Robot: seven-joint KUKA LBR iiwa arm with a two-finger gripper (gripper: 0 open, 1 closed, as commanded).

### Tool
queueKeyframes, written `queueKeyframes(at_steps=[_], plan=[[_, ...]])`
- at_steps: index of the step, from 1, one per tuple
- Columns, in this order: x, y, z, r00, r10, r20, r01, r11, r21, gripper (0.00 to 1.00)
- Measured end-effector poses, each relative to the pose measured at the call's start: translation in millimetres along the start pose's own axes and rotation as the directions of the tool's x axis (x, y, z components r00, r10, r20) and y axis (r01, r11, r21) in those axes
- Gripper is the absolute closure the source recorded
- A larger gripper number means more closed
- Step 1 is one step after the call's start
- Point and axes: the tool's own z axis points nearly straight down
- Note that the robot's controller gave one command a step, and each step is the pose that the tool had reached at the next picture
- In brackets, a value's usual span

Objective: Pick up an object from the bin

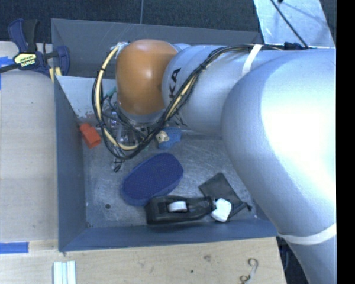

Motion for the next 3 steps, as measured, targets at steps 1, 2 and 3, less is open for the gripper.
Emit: queueKeyframes(at_steps=[1,2,3], plan=[[23.3,-84.5,-46.9,0.99,-0.14,0.006,0.14,0.99,0.001,0.0],[52.9,-90.6,8.6,0.872,-0.49,0.006,0.49,0.872,-0.002,0.0],[50.0,-89.9,5.3,0.873,-0.487,0.016,0.487,0.873,0.001,1.0]])
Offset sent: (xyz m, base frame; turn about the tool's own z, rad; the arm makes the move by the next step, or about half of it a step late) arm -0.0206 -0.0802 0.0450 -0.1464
